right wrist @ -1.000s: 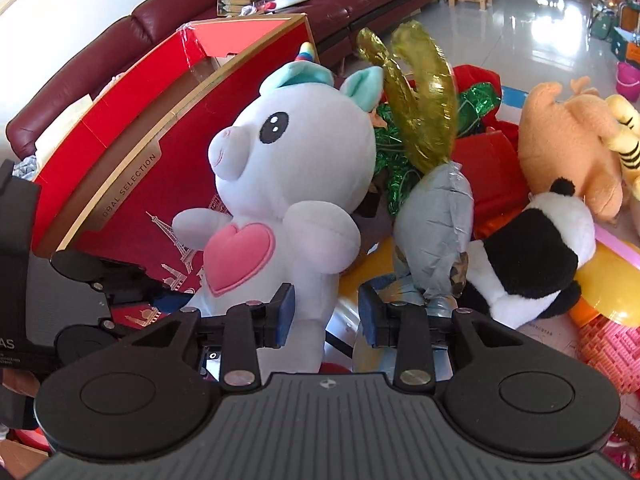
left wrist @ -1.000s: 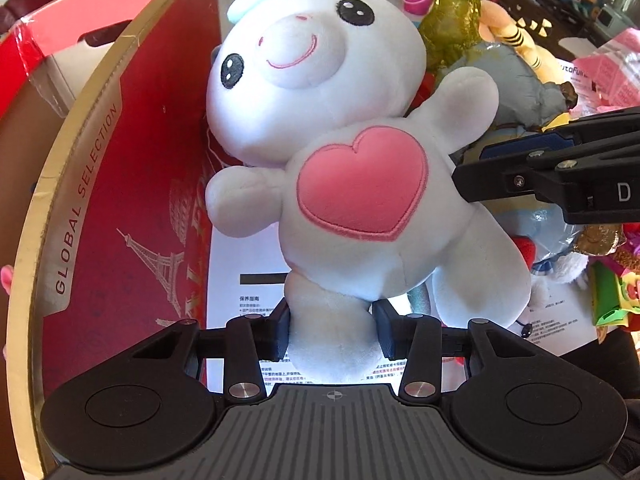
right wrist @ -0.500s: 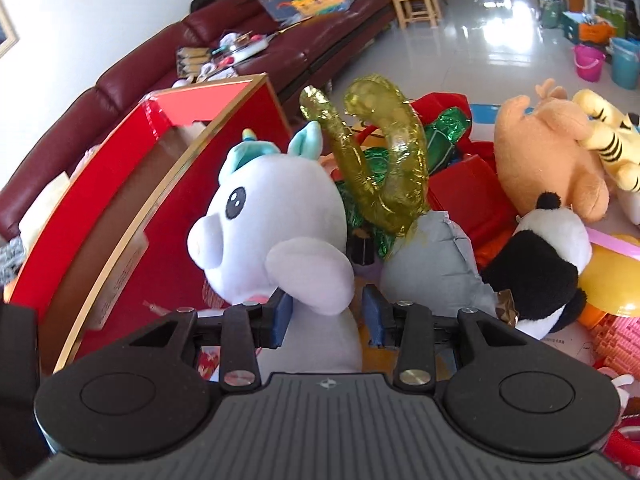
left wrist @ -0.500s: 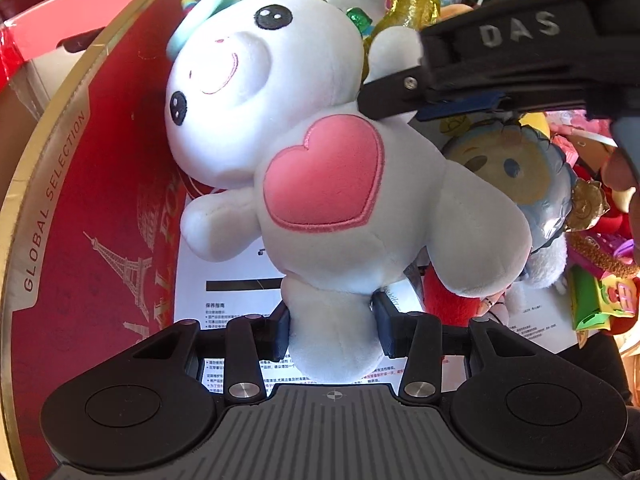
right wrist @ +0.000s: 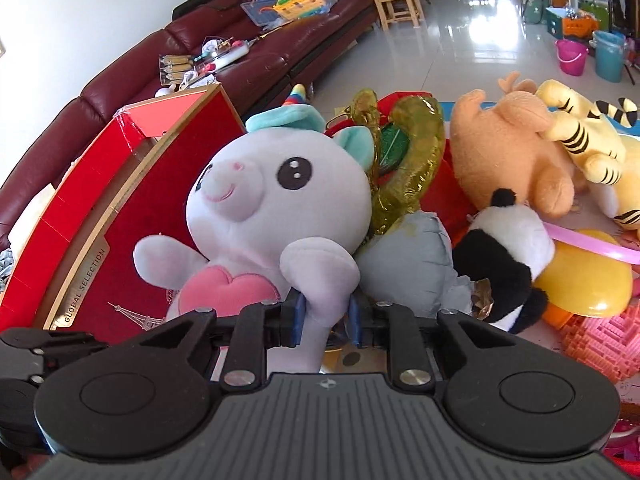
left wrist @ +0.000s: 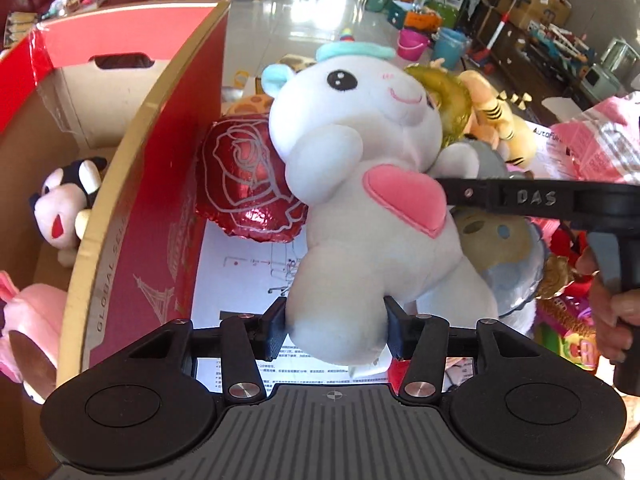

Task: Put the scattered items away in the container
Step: 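Lift the white unicorn plush up out of the pile with both grippers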

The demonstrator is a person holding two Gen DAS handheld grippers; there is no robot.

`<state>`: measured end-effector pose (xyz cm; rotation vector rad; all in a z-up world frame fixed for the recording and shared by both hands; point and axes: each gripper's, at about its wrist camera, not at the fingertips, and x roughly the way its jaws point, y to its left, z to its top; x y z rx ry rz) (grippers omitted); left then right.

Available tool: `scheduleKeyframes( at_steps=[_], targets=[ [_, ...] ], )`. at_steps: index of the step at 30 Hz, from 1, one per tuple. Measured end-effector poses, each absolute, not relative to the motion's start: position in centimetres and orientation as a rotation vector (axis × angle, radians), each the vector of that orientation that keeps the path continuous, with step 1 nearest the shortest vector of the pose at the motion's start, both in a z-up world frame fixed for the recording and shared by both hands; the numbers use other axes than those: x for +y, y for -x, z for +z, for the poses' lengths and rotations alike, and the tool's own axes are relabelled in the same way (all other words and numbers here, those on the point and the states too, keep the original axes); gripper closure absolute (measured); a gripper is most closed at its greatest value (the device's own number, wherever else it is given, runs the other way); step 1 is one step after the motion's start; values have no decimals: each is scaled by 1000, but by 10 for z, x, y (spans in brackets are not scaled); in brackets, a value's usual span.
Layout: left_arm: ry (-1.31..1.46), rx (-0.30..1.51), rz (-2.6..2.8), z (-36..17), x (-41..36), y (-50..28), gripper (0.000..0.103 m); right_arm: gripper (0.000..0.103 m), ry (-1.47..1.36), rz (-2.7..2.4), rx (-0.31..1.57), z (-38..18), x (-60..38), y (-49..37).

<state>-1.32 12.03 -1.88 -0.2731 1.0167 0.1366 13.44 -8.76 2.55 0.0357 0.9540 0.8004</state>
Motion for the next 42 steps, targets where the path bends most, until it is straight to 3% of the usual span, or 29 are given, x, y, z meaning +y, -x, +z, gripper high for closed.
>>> scheduleKeyframes(
  at_steps=[1, 6, 17, 19, 20, 23, 26, 27, 30, 37, 42],
  targets=[
    [272, 999, 128, -13, 122, 15, 37, 78, -34, 800, 954, 25, -88, -135],
    [201, 942, 194, 13, 124, 9, 33, 78, -33, 818, 956, 24, -90, -139],
    [135, 993, 276, -3, 131, -40, 33, 78, -21, 828, 956, 25, -89, -138],
    [127, 1000, 273, -7, 132, -42, 54, 77, -16, 829, 957, 25, -88, -137],
    [131, 1011, 250, -9, 132, -42, 75, 77, -17, 832, 959, 25, -87, -137],
    [105, 1028, 229, -13, 130, -39, 80, 77, -7, 841, 957, 26, -83, -135],
    [67, 1048, 220, -20, 126, -38, 80, 76, 11, 843, 953, 28, -77, -131],
    [61, 1053, 212, -22, 126, -38, 66, 75, 20, 841, 950, 29, -74, -130],
    [60, 1062, 184, -26, 127, -39, 63, 75, 46, 833, 939, 32, -67, -126],
    [211, 1067, 152, -36, 153, -36, 59, 74, 40, 818, 955, 32, -64, -127],
    [172, 1051, 152, -39, 146, -34, 64, 69, 47, 805, 960, 35, -59, -128]
  ],
)
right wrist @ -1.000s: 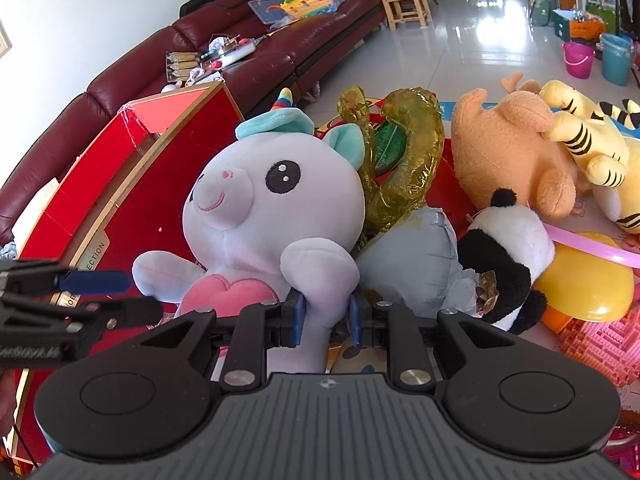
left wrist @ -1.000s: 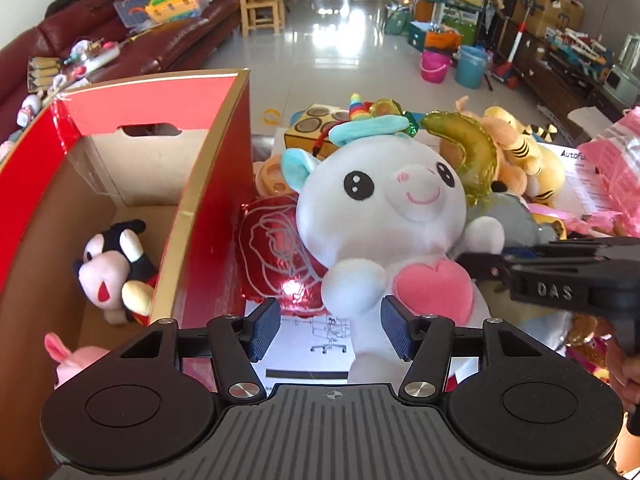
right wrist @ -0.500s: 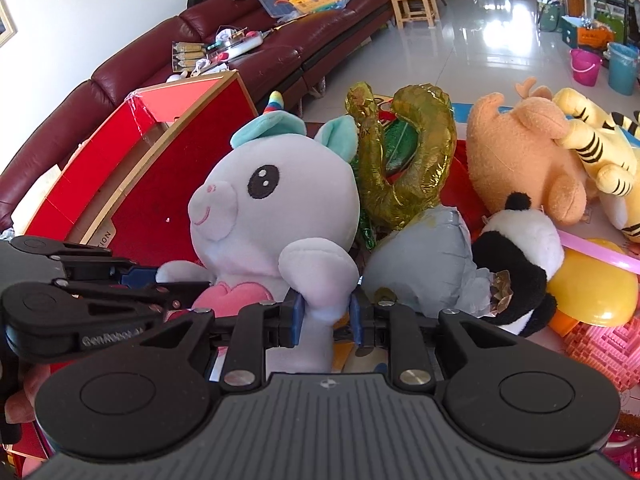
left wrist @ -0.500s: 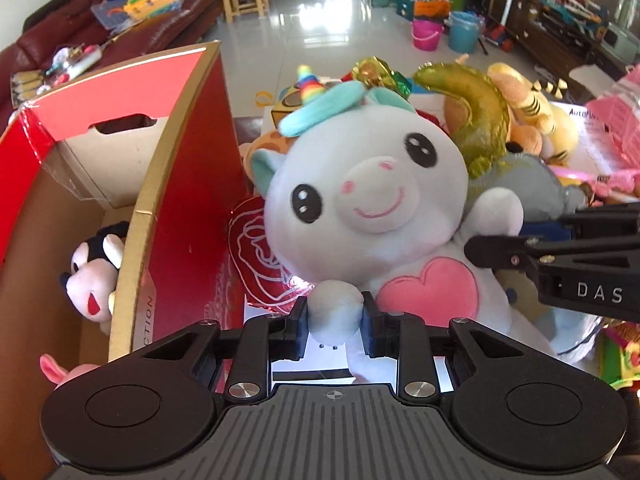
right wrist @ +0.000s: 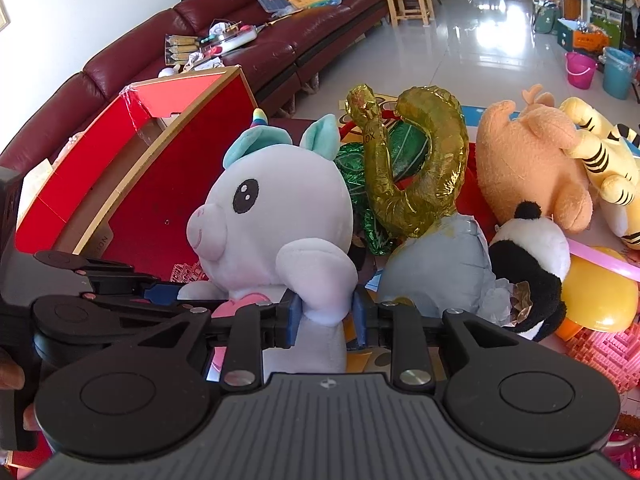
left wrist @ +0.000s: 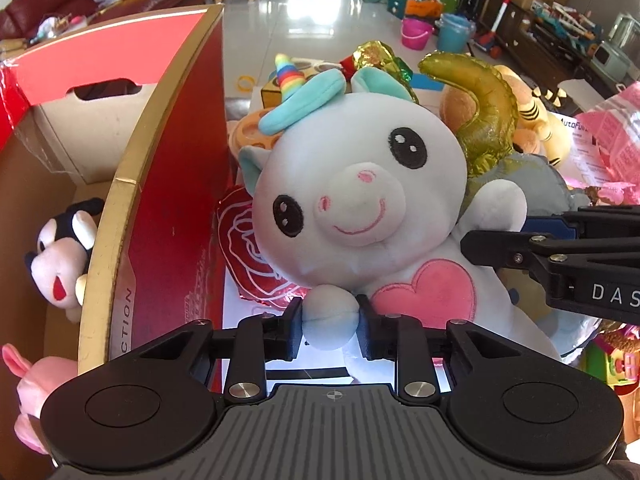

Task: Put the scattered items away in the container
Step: 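Lift the white unicorn plush up out of the pile with both grippers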

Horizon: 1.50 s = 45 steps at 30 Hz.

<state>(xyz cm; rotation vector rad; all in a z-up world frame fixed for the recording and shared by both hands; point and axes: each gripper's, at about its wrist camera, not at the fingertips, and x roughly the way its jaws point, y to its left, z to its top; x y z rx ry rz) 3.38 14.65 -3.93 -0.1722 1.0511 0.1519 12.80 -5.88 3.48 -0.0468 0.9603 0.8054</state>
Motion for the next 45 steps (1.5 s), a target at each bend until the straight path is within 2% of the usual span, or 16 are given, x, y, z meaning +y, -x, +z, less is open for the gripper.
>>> scheduleKeyframes(
  at_steps=[1, 2, 3, 5, 7, 9, 11, 14, 16, 17, 26, 45],
  targets=[
    [165, 1047, 152, -39, 146, -33, 69, 67, 49, 801, 961, 36, -58, -128],
    [151, 1043, 155, -39, 144, -32, 78, 66, 50, 796, 962, 36, -57, -128],
    [141, 1040, 155, -38, 142, -31, 80, 64, 51, 795, 963, 36, -56, -129],
    [137, 1038, 153, -35, 141, -33, 80, 64, 58, 792, 963, 35, -53, -129],
    [139, 1051, 152, -36, 141, -34, 64, 64, 50, 791, 974, 32, -51, -131],
    [130, 1073, 161, -39, 143, -39, 62, 64, 27, 791, 996, 29, -50, -133],
    [131, 1081, 165, -41, 143, -42, 62, 69, 26, 799, 996, 29, -48, -132],
    [129, 1074, 158, -41, 144, -43, 63, 72, 58, 796, 976, 31, -47, -129],
    [111, 1061, 167, -39, 141, -40, 80, 73, 58, 793, 980, 32, -47, -129],
    [106, 1052, 170, -37, 140, -39, 81, 73, 61, 791, 978, 33, -47, -129],
    [145, 1002, 180, -20, 139, -27, 83, 76, 85, 792, 959, 47, -46, -120],
    [221, 804, 218, 51, 129, 6, 83, 77, 177, 856, 699, 121, -45, -96]
  ],
)
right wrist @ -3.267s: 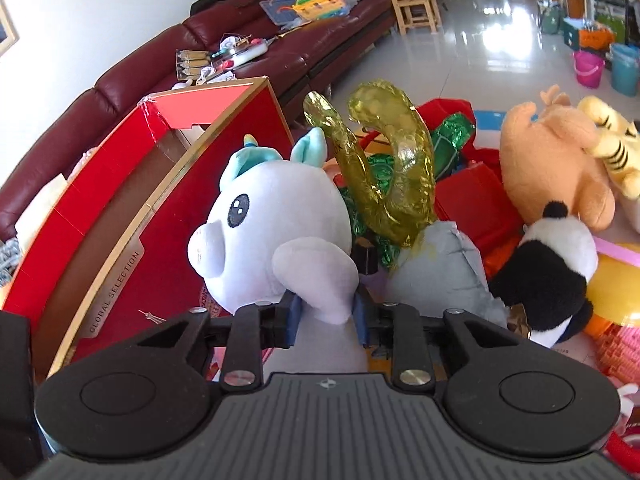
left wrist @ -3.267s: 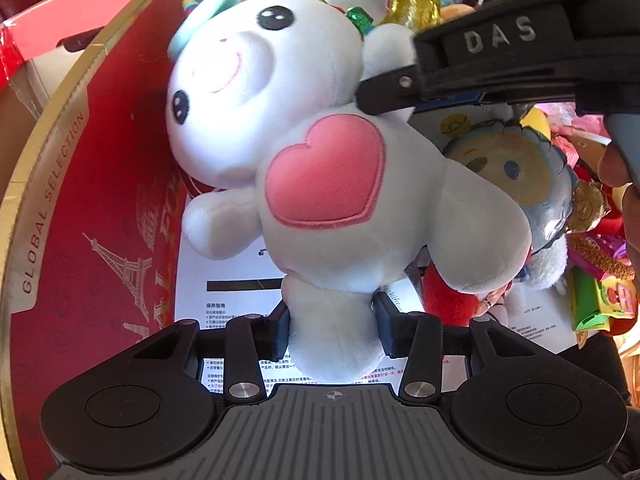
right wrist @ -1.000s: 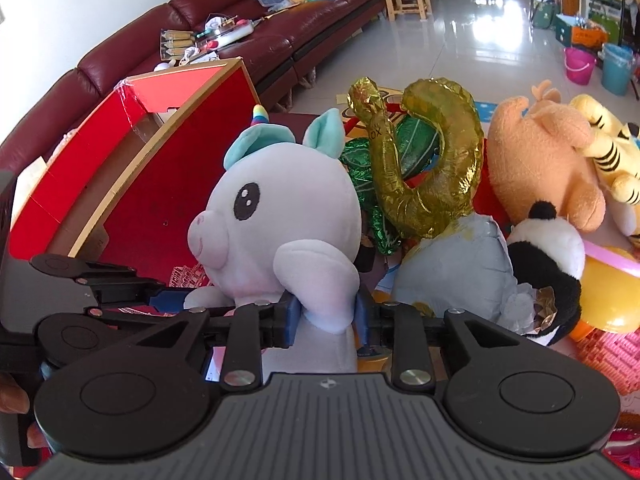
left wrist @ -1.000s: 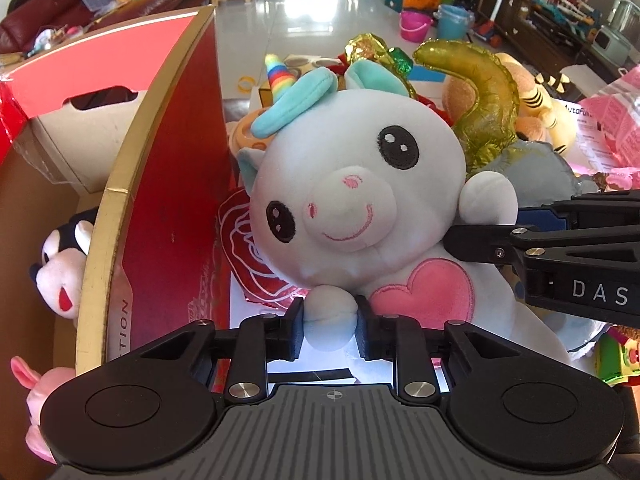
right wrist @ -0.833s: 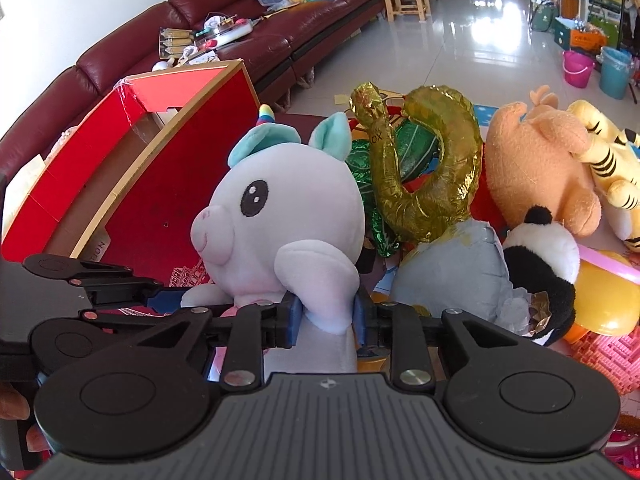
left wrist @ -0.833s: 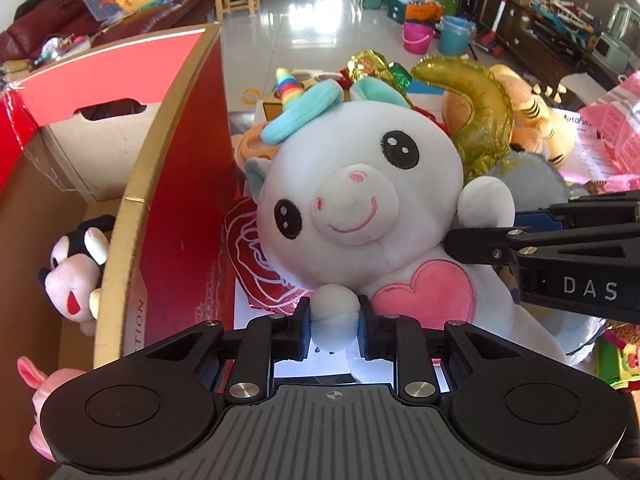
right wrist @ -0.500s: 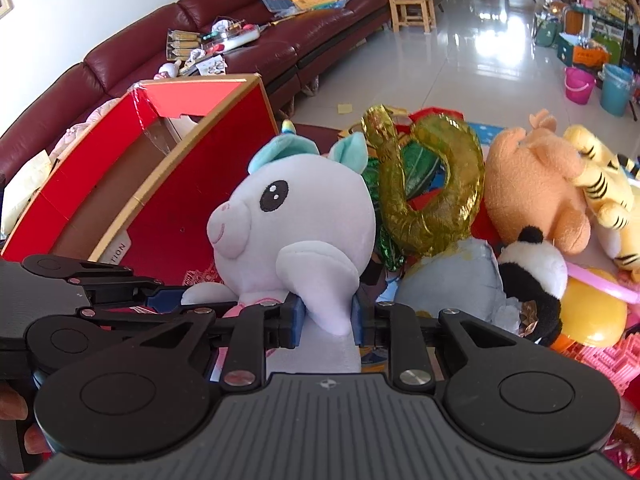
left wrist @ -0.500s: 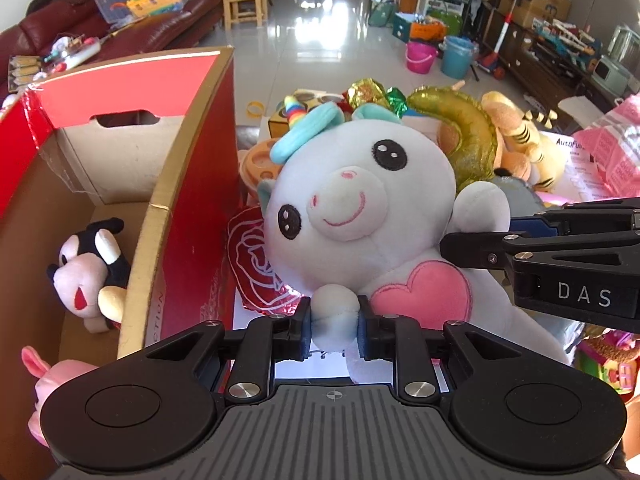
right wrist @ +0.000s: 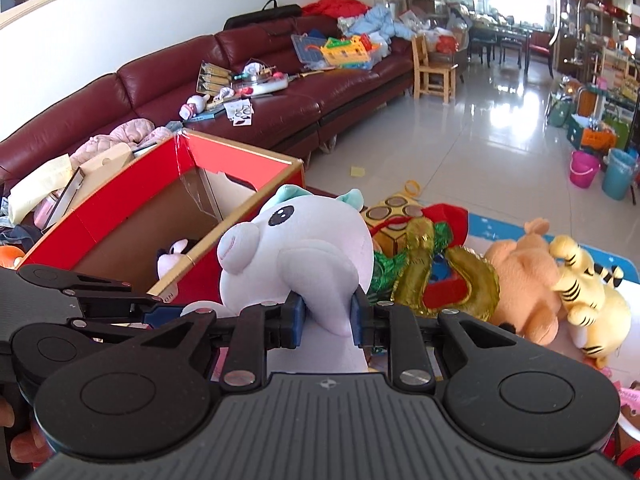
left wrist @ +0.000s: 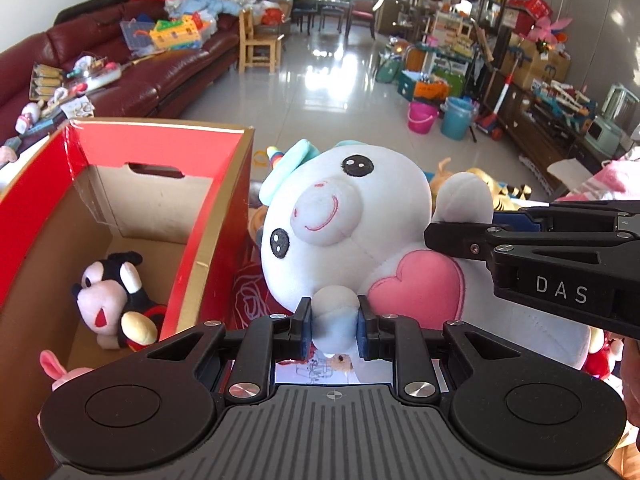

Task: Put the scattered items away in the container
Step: 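Lift the white unicorn plush up out of the pile with both grippers, then lower the unicorn into the red box and open both grippers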

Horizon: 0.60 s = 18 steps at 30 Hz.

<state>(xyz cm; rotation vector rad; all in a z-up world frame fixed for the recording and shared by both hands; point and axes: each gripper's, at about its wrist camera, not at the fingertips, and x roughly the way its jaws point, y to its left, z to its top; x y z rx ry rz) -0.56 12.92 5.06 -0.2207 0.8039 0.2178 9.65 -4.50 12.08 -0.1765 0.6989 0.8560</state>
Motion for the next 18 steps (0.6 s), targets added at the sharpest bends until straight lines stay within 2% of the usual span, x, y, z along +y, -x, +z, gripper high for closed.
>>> scheduleKeyframes(
  at_steps=[11, 18],
  targets=[
    [265, 728, 244, 73, 132, 17, 83, 77, 212, 876, 608, 146, -39, -86],
    [283, 611, 303, 104, 139, 42, 83, 77, 205, 938, 493, 178, -29, -71]
  ],
)
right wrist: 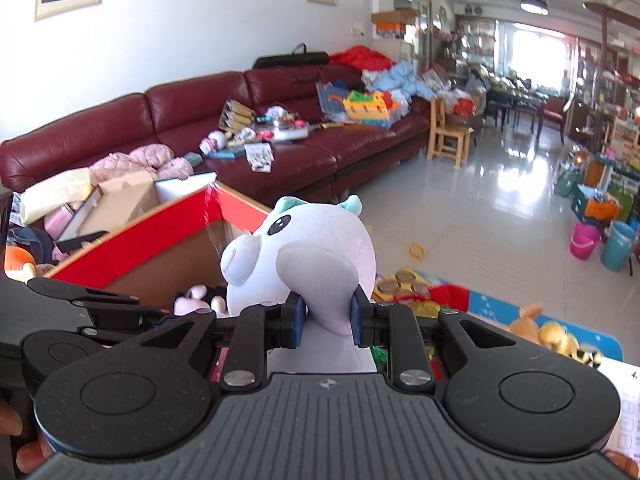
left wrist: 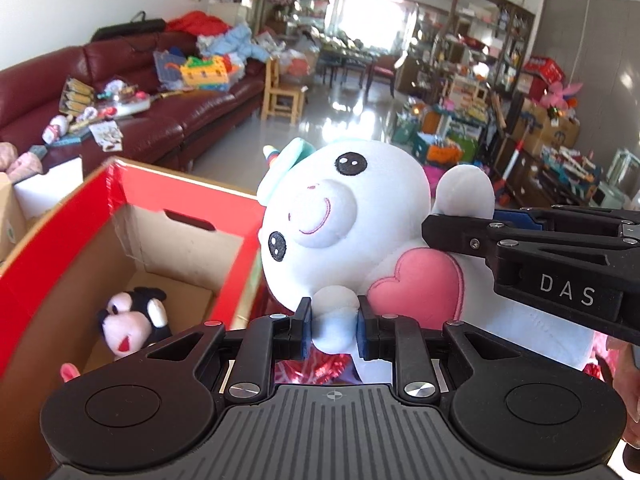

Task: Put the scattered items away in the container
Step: 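Lower the unicorn into the red box and open both grippers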

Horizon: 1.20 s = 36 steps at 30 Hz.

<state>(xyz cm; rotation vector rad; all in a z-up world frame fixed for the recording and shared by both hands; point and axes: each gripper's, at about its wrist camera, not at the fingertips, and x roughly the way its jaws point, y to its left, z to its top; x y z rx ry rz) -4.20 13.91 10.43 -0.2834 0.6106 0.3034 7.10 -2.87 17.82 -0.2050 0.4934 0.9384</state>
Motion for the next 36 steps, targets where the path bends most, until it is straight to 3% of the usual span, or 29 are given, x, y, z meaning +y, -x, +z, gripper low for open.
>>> scheduleKeyframes(
  at_steps=[11, 25, 26, 27, 30, 36],
  targets=[
    [286, 572, 653, 137, 182, 137, 83, 77, 237, 1273, 451, 194, 55, -22],
    [454, 736, 965, 101, 216, 238, 83, 77, 352, 1629, 639, 153, 141, 43],
    [454, 758, 983, 98, 218, 244, 80, 77, 372, 1657, 654, 148, 149, 49],
    [451, 786, 999, 95, 219, 247, 64, 74, 403, 1676, 664, 143, 154, 52],
    [498, 777, 1034, 92, 225, 256, 55, 61, 537, 1688, 753, 115, 172, 62],
    [455, 776, 971, 95, 226, 224, 51, 48, 520, 1602, 765, 113, 155, 38]
  ],
)
